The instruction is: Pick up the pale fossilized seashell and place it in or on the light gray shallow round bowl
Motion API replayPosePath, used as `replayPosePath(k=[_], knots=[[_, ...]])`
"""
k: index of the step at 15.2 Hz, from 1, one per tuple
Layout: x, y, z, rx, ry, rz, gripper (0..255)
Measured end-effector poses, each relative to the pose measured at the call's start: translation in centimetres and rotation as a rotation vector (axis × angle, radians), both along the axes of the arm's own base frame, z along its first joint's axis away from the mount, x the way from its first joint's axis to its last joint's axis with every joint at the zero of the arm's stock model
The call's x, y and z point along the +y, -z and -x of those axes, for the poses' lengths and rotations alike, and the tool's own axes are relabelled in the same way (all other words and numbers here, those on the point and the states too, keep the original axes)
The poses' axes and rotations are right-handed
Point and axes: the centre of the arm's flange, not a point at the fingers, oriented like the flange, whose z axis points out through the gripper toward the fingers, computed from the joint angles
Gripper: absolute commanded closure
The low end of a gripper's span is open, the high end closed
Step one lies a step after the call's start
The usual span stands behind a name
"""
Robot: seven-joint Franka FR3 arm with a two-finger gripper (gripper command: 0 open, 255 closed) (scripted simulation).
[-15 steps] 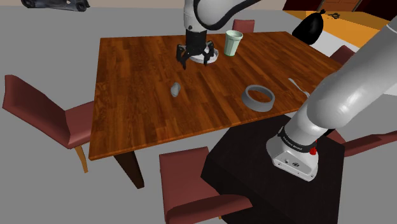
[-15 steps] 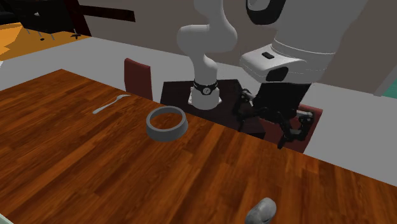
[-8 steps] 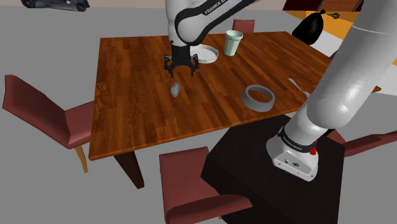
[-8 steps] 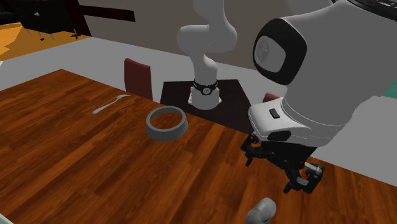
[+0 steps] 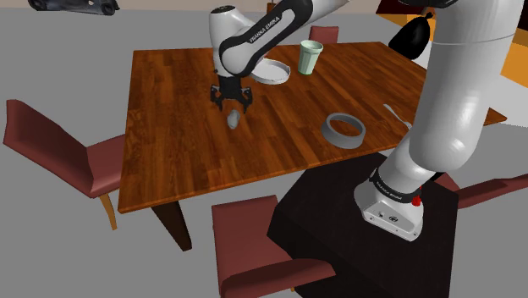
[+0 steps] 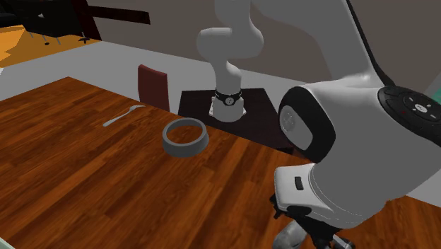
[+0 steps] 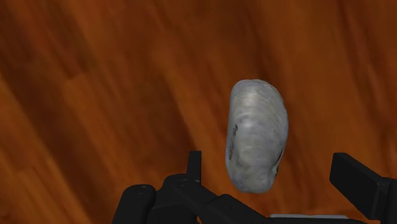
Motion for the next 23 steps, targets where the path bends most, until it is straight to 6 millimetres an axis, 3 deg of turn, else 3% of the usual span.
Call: replayPosePath(k=[6, 12, 13, 23], knots=[[-0.4, 3.3, 0.0, 0.0, 0.006, 0.0, 0], [-0.3, 3.6, -0.1, 0.0, 0.006, 0.0, 0], [-0.3, 3.6, -0.1, 0.0, 0.006, 0.0, 255], [-0.3, 3.6, -0.1, 0.0, 0.006, 0.0, 255]])
